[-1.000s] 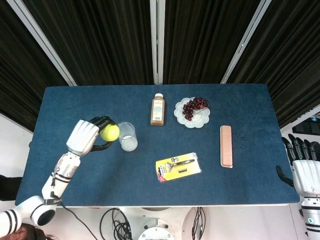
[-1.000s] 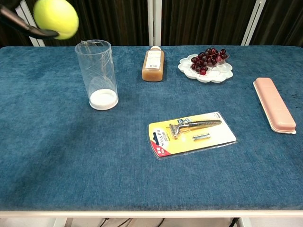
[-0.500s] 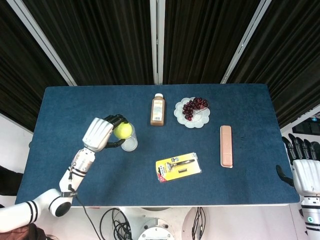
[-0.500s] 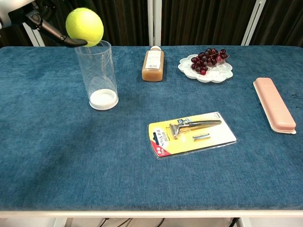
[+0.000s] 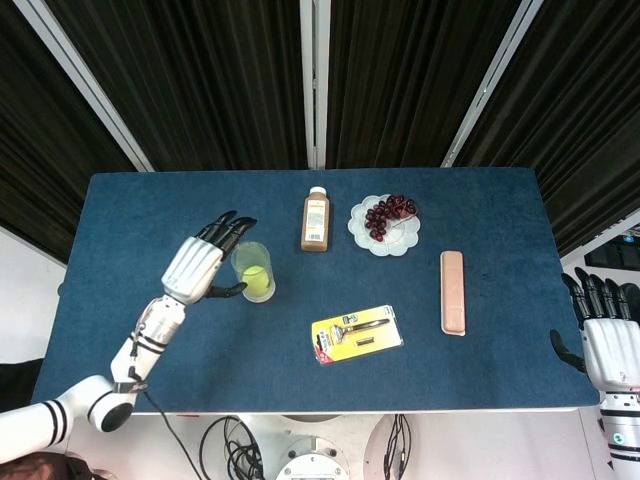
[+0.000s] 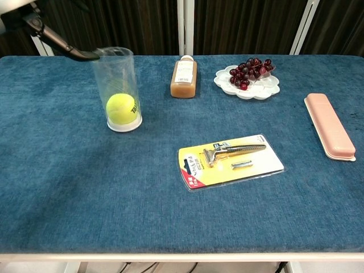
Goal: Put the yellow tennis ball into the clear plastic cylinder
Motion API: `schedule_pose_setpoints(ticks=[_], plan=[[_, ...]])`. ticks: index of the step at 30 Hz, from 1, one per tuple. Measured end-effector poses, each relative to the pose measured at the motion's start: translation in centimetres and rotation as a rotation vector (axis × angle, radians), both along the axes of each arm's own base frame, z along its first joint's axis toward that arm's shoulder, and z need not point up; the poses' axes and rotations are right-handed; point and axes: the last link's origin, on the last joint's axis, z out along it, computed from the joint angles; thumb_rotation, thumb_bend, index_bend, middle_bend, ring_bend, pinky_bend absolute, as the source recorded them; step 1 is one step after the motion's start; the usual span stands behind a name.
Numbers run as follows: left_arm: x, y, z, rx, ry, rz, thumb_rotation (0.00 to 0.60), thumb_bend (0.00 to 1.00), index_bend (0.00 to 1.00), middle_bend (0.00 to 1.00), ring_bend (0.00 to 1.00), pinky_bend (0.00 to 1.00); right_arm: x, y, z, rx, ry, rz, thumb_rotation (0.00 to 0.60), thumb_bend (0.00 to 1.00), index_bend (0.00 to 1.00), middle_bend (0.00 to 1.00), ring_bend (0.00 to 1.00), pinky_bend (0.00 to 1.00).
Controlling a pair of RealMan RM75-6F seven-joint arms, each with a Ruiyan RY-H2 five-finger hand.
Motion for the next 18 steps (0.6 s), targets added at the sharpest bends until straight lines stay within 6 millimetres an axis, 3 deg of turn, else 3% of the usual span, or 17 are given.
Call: schedule_pose_setpoints(ticks=[6, 10, 14, 18], plan=[[-0.3, -0.7, 1.1, 0.036, -0.003, -0.011, 0.6, 0.15, 0.08, 0.1, 0.01, 0.18, 0.2, 0.0, -0.1, 0.005, 0.003, 0.007, 0.6, 0.29, 0.0, 0.0, 0.0, 0.0], [-1.7, -1.8, 2.8, 0.115, 0.032, 0.001, 0.6, 0.15, 0.11, 0.1, 0.01, 0.13, 0.1, 0.3, 0.1, 0.002, 0.007, 0.003, 0.6, 0.29, 0.0, 0.0, 0.0, 0.0], [-5.4, -4.0, 4.4, 0.158, 0.114, 0.09, 0.6, 0.15, 0.09, 0.04, 0.0, 0.09, 0.0, 0.5, 0.3, 0.015, 0.022, 0.001, 0.6, 0.29, 0.0, 0.0, 0.0, 0.0], [-10.9, -7.7, 5.6, 0.126, 0.185, 0.233, 0.6, 0.15, 0.08, 0.02, 0.0, 0.04, 0.0, 0.8, 0.3, 0.036, 0.038, 0.008, 0.6, 0.28, 0.0, 0.0, 0.0, 0.0]])
